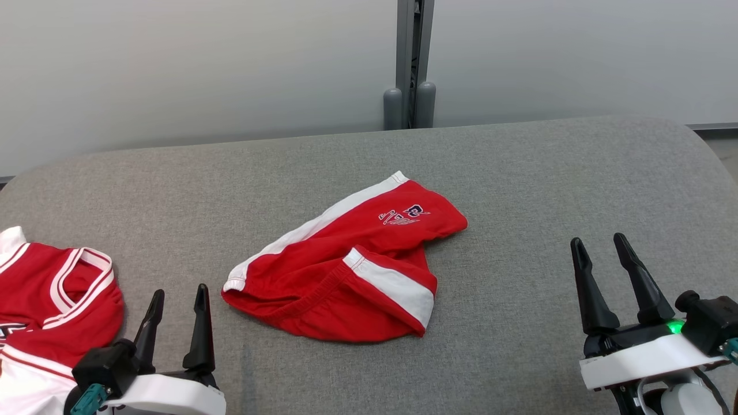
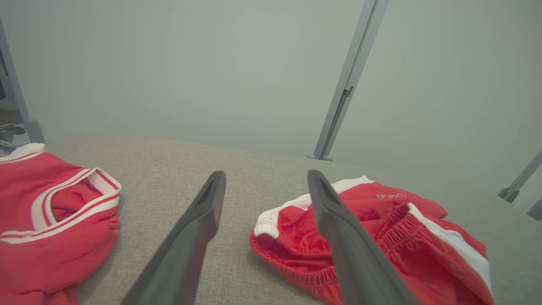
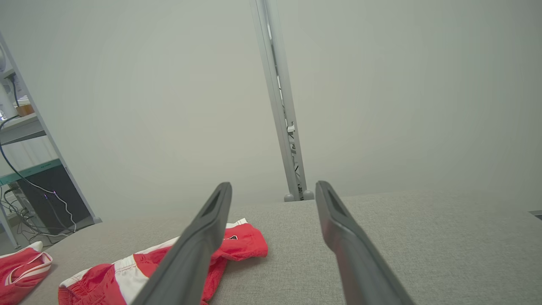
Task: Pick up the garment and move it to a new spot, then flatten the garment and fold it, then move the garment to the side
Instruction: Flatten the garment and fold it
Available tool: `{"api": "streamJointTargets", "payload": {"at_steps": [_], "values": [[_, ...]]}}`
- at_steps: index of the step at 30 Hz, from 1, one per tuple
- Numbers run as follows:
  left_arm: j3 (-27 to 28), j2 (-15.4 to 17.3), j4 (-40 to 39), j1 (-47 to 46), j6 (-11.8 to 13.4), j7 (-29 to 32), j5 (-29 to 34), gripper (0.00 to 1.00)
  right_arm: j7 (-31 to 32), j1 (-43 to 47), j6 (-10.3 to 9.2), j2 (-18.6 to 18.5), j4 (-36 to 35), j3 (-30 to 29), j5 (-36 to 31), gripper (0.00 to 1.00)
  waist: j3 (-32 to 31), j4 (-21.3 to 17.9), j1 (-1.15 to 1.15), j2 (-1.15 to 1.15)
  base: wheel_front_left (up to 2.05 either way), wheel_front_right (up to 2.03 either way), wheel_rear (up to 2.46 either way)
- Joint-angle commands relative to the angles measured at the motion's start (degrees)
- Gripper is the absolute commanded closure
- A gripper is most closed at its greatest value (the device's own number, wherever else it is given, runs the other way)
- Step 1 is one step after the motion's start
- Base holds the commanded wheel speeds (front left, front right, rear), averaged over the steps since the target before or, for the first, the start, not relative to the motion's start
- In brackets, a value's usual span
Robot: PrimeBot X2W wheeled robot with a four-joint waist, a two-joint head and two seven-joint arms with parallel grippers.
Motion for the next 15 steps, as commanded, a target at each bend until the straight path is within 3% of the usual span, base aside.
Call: {"api": "streamJointTargets", "payload": {"at_steps": [1, 15], "values": [[0.47, 0.08, 0.21, -1.28, -0.24, -0.01, 0.63, 0.0, -0.07, 0.45, 0.13, -0.42, 0.23, -0.09, 0.05, 0.0, 0.12, -0.03, 0.0, 0.0, 0.0, 0.0, 0.0], [0.92, -0.63, 3.04, -3.28, -1.32, -0.01, 1.16, 0.0, -0.07, -0.94, 0.13, -0.24, 0.43, -0.29, 0.25, 0.0, 0.73, 0.21, 0.0, 0.0, 0.0, 0.0, 0.0]]}}
